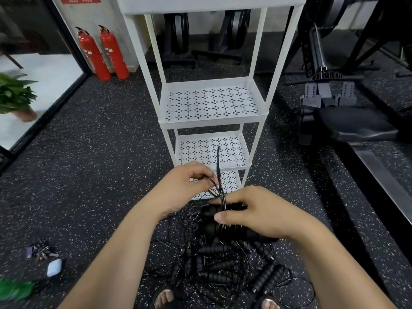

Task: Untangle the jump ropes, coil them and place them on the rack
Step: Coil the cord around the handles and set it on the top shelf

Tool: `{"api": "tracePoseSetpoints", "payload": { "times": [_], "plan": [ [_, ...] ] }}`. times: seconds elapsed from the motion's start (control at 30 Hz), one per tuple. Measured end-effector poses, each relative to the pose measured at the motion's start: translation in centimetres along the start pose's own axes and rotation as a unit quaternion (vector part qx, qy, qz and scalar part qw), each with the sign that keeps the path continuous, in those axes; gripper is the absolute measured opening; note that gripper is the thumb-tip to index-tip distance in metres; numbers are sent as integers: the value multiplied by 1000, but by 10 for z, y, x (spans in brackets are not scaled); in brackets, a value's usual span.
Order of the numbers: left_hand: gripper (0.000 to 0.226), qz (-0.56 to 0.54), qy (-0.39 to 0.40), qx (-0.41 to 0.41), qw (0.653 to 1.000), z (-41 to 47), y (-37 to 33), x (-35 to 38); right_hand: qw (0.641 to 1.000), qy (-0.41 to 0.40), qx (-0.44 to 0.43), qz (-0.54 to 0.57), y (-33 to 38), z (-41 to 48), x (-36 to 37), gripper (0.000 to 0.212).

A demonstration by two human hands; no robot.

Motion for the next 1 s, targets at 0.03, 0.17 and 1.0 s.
{"api": "tracePoseSetpoints", "payload": {
  "times": [0.03, 0.17, 1.0],
  "plan": [
    [14, 12, -4, -2, 1000, 0, 2, -4, 1000, -2, -2, 6, 0, -1, -3, 31],
    [12, -70, -61, -38, 995, -4, 11, -27, 999, 22, 7, 47, 1, -9, -13, 22],
    [30, -218, -126, -126, 959, -2, 33, -44, 993, 9, 109, -41, -37, -7, -17, 41]
  ]
}}
Point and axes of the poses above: each hand's wrist, its own z-axis towards the middle knuckle, its own x-axis out of the palm, y = z × x, the point moved 10 cm from there along z, towards the middle knuckle, and after that the axes turned 14 degrees about z, right-handed, at the moved point
